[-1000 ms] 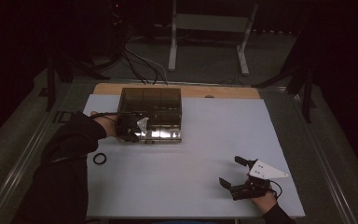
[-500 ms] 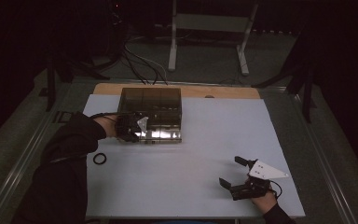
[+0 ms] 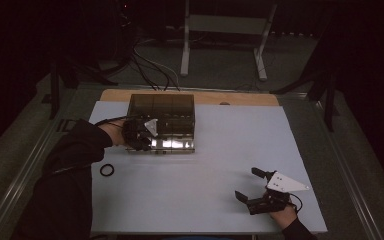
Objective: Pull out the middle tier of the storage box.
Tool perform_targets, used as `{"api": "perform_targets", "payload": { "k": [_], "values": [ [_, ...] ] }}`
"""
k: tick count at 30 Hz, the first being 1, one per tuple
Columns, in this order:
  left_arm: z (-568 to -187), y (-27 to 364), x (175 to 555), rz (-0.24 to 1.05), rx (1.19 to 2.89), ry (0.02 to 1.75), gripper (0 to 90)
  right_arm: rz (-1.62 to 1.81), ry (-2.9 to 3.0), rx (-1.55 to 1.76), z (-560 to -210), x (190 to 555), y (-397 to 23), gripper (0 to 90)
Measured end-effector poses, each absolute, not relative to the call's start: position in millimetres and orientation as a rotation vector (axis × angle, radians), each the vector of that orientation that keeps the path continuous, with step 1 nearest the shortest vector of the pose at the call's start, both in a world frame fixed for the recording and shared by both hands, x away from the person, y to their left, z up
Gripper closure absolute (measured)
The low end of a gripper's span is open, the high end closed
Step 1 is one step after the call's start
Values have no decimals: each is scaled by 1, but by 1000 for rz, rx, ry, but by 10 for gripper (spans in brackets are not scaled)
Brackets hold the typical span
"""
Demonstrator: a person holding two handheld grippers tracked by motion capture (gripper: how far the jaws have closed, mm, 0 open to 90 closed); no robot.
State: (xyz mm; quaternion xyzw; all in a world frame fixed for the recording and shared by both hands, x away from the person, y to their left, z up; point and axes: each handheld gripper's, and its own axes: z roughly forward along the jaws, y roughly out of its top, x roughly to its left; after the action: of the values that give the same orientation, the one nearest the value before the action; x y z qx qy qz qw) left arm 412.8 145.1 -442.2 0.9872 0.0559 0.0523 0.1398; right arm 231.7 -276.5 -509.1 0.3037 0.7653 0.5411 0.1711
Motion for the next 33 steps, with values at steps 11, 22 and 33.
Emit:
{"api": "perform_targets", "payload": {
  "k": [11,22,33],
  "values": [
    [-432,157,413,154,2689,295,590,1535,2173,864,-509,232,-276,0],
    [-434,165,412,139,2595,441,261,1536,2171,860,-509,232,-276,0],
    [-428,167,407,115,2516,474,35,1534,2175,857,-509,233,-275,0]
  ]
}}
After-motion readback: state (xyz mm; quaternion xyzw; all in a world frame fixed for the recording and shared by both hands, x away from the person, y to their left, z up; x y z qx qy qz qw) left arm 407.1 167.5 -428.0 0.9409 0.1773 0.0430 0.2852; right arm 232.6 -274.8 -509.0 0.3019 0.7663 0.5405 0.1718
